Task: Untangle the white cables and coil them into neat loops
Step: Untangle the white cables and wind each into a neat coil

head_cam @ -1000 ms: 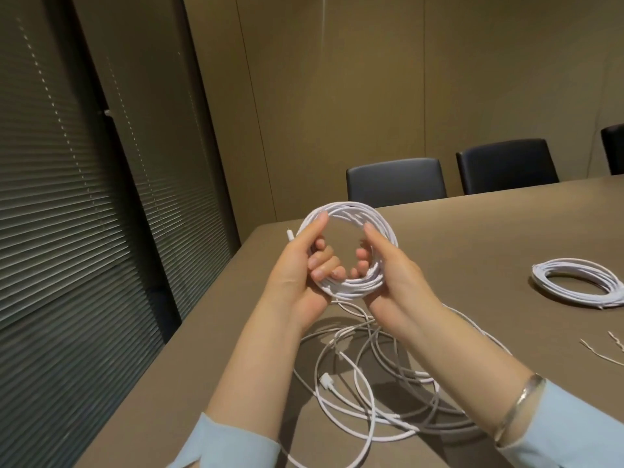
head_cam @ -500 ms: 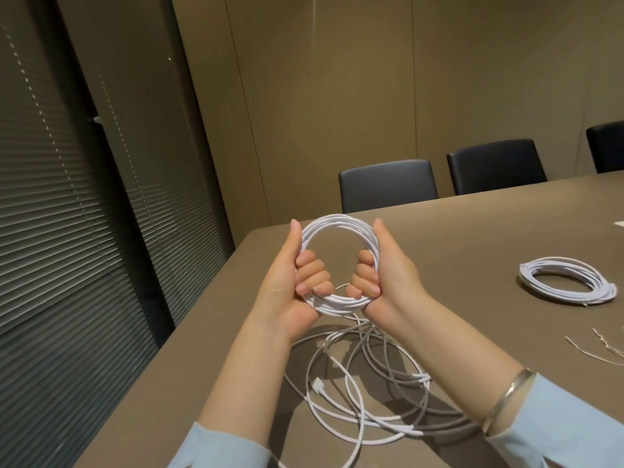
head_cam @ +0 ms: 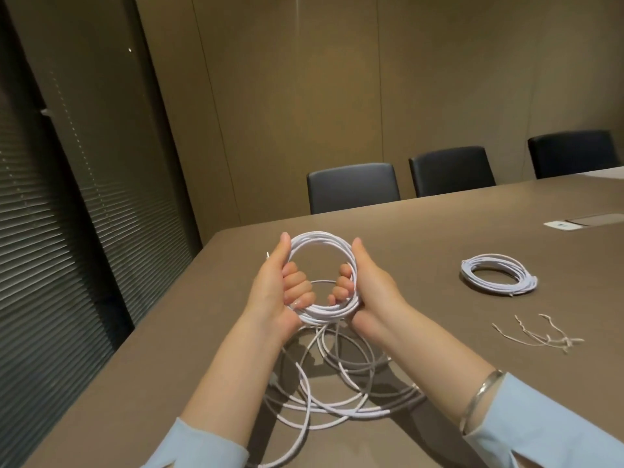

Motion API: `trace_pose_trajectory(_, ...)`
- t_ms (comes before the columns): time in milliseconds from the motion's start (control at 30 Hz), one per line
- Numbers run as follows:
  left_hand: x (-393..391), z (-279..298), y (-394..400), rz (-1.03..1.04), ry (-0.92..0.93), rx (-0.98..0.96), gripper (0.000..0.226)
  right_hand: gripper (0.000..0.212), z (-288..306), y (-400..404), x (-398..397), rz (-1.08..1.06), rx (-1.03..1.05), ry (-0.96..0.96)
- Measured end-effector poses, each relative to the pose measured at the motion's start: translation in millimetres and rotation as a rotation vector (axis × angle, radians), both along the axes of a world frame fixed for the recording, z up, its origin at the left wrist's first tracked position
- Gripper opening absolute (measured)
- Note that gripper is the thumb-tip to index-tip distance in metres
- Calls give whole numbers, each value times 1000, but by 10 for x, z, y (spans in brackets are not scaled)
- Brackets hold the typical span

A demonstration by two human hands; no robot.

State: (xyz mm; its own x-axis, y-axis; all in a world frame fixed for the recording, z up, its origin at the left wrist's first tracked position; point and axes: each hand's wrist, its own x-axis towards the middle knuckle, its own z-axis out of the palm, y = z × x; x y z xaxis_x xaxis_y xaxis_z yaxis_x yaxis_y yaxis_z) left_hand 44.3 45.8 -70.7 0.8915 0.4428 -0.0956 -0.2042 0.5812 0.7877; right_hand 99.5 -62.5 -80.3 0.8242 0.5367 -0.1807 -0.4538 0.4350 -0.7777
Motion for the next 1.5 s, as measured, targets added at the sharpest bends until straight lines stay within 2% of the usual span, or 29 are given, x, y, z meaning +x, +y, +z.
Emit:
trace_pose_trajectory(200, 194, -41, -377, -55, 47, 53, 57, 52, -117, -558, 181, -31, -182, -165)
trace_pose_trajectory(367, 427, -108, -729, -132, 91, 101, 54, 57, -303, -1185, 500, -68, -504, -340)
trace_pose_trajectory(433, 499, -147, -833, -157, 114, 109, 52, 40, -345, -1448, 655, -140, -753, -505)
trace_pose_trajectory(500, 556, -194, -925, -177, 133, 136, 47, 21, -403, -1720, 810, -189, -1124, -719)
trace_pose_trajectory(567, 608, -240, -991, -196, 153, 152, 45, 13, -449, -1903, 914, -164, -1418, -813)
trace_pose_trajectory(600, 634, -265, -1013, -204, 165, 150, 45, 15, -471, -1951, 948, -133, -1491, -819)
trace_pose_trajectory(700, 681, -326, -1033, -225, 194, 130, 48, 24, -515, -1971, 1005, -43, -1596, -828)
trace_pose_trajectory(800, 702, -359, -1039, -240, 216, 148, 49, 26, -563, -1947, 1080, -43, -1655, -850)
trace_pose_trajectory(900, 697, -371, -1042, -257, 232, 171, 50, 23, -627, -1903, 1131, -35, -1676, -854)
trace_pose_trajectory(1000, 701, -380, -1052, -281, 252, 169, 51, 17, -650, -1861, 1111, 17, -1794, -911)
trace_pose_trajectory(1067, 713, -392, -1065, -288, 264, 158, 45, 15, -639, -1824, 1056, 32, -1838, -945)
trace_pose_trajectory(1133, 725, -394, -1083, -283, 261, 145, 38, 12, -601, -1792, 1020, -51, -1733, -1004)
trace_pose_trajectory(1233, 723, -383, -1095, -248, 261, 132, 39, 3, -477, -1761, 943, -334, -1289, -1056)
trace_pose_trajectory(1300, 715, -359, -1113, -227, 247, 116, 33, 10, -356, -1724, 797, -460, -968, -1051)
trace_pose_trajectory(1400, 699, -327, -1135, -199, 227, 102, 28, 15, -237, -1637, 532, -392, -530, -976)
trace_pose_trajectory(1500, 668, -299, -1139, -189, 211, 106, 19, 18, -260, -1544, 407, -292, -433, -954)
